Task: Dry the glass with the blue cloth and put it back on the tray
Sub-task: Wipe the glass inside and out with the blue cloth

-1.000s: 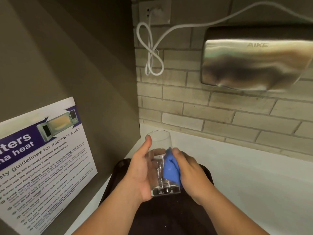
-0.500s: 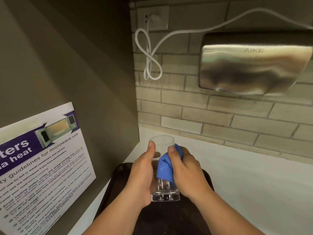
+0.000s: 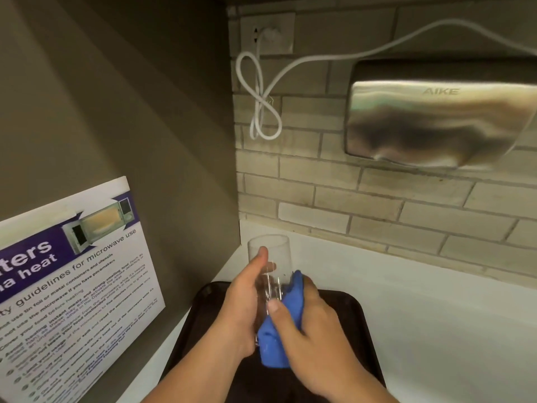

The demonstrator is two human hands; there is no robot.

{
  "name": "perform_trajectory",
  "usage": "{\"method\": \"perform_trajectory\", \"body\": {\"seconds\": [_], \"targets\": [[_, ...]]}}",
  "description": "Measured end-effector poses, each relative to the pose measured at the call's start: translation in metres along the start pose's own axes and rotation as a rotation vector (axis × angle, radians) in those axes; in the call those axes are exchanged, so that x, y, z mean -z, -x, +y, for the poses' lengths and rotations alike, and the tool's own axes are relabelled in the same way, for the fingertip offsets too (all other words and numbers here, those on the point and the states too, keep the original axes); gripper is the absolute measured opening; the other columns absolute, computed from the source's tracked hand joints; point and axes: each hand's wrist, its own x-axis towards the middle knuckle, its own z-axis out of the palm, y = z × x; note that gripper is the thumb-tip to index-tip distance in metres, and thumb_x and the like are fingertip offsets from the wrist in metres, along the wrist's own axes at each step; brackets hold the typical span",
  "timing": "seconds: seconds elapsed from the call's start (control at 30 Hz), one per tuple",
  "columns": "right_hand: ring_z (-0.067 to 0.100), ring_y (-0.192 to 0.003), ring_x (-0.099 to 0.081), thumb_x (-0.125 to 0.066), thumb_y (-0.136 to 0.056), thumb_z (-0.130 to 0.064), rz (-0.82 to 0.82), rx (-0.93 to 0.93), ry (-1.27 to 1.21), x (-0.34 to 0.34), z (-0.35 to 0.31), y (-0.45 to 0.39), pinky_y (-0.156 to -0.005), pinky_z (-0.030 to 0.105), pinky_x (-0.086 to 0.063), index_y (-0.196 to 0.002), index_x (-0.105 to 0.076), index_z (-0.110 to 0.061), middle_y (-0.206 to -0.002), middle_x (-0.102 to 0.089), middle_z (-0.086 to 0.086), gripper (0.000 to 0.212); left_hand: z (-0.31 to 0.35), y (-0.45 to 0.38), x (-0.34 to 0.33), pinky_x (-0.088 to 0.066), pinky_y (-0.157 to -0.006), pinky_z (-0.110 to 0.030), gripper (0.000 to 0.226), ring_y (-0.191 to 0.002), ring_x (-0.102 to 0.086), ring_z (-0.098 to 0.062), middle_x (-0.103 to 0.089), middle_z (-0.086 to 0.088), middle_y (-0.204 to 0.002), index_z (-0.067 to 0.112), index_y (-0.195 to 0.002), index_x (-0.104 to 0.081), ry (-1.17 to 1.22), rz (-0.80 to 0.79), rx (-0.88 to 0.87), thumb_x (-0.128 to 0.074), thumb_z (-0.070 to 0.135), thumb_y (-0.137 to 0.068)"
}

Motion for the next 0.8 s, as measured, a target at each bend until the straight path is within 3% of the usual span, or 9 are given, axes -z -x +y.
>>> {"method": "perform_trajectory", "body": {"seconds": [0.07, 0.13, 0.2, 0.27, 0.4, 0.53, 0.6, 0.7, 0.8], "targets": [[0.006, -0.103, -0.069, -0.043, -0.084, -0.075, 0.079, 0.111, 0.069, 0.002, -0.006, -0.003, -0.091, 0.028, -0.060, -0.143, -0.040, -0.025, -0.117, -0.066, -0.008, 0.077, -0.004, 0.003, 0.001, -0.065, -0.068, -0.038, 0.077, -0.083, -0.080, -0.031, -0.082, -0.016, -0.091, 0.004, -0.116, -0.078, -0.013, -0.083, 0.019, -0.088, 0.061, -0.065], [0.006, -0.084, -0.070, -0.046, -0.092, -0.068, 0.165, 0.115, -0.022, 0.009, -0.012, -0.018, -0.072, 0.019, -0.057, -0.119, -0.054, -0.023, -0.095, -0.070, -0.005, 0.053, -0.004, 0.009, 0.000, -0.065, -0.081, -0.042, 0.078, -0.099, -0.079, -0.035, -0.081, -0.021, -0.109, 0.001, -0.123, -0.077, -0.005, -0.212, 0.032, -0.089, 0.058, -0.070], [0.010, -0.076, -0.070, -0.044, -0.098, -0.064, 0.163, -0.014, -0.187, 0.021, -0.018, -0.033, -0.067, 0.023, -0.053, -0.098, -0.064, -0.021, -0.084, -0.072, 0.001, 0.048, -0.001, 0.011, -0.001, -0.064, -0.083, -0.045, 0.077, -0.101, -0.078, -0.037, -0.079, -0.025, -0.113, -0.001, -0.126, -0.075, 0.033, -0.296, 0.021, -0.084, 0.058, -0.077], [0.015, -0.078, -0.072, -0.041, -0.099, -0.064, 0.133, -0.104, -0.239, 0.024, -0.017, -0.042, -0.072, 0.028, -0.056, -0.091, -0.068, -0.019, -0.084, -0.073, 0.007, 0.053, 0.000, 0.011, -0.003, -0.065, -0.076, -0.045, 0.074, -0.094, -0.079, -0.038, -0.079, -0.026, -0.109, -0.001, -0.123, -0.076, 0.028, -0.272, 0.023, -0.075, 0.062, -0.083], [-0.014, -0.073, -0.065, -0.044, -0.100, -0.058, 0.216, 0.010, -0.129, 0.016, -0.013, -0.040, -0.058, 0.004, -0.046, -0.087, -0.053, -0.035, -0.076, -0.068, -0.007, 0.028, 0.001, 0.009, -0.002, -0.066, -0.068, -0.038, 0.068, -0.095, -0.082, -0.035, -0.081, -0.024, -0.113, 0.009, -0.113, -0.083, -0.123, -0.123, -0.014, -0.063, 0.066, -0.081], [-0.004, -0.072, -0.068, -0.047, -0.099, -0.059, 0.241, 0.064, -0.094, 0.013, -0.011, -0.043, -0.053, 0.008, -0.047, -0.090, -0.058, -0.025, -0.076, -0.069, -0.006, 0.036, 0.001, 0.015, -0.008, -0.066, -0.071, -0.040, 0.069, -0.095, -0.081, -0.034, -0.082, -0.023, -0.110, 0.009, -0.113, -0.083, -0.089, -0.133, 0.034, -0.071, 0.066, -0.075], [0.006, -0.074, -0.070, -0.041, -0.098, -0.064, 0.188, -0.037, -0.136, 0.017, -0.012, -0.047, -0.062, 0.017, -0.053, -0.095, -0.065, -0.022, -0.085, -0.072, -0.001, 0.049, 0.003, 0.015, -0.008, -0.066, -0.074, -0.045, 0.079, -0.093, -0.080, -0.038, -0.079, -0.025, -0.111, 0.005, -0.122, -0.078, -0.024, -0.125, 0.061, -0.074, 0.068, -0.076], [0.019, -0.091, -0.074, -0.038, -0.099, -0.066, 0.050, -0.158, -0.194, 0.021, -0.007, -0.039, -0.090, 0.042, -0.060, -0.102, -0.070, -0.024, -0.098, -0.077, 0.004, 0.053, 0.008, 0.013, -0.004, -0.060, -0.097, -0.057, 0.087, -0.115, -0.073, -0.045, -0.074, -0.027, -0.128, 0.006, -0.131, -0.073, 0.036, -0.066, 0.080, -0.070, 0.077, -0.080], [0.005, -0.094, -0.073, -0.049, -0.094, -0.065, -0.030, 0.039, -0.048, 0.009, -0.003, -0.012, -0.084, 0.028, -0.061, -0.114, -0.057, -0.035, -0.102, -0.074, -0.012, 0.037, 0.008, 0.008, 0.000, -0.062, -0.091, -0.051, 0.088, -0.101, -0.078, -0.040, -0.080, -0.022, -0.108, 0.007, -0.127, -0.074, 0.023, 0.003, 0.059, -0.071, 0.079, -0.076]]}}
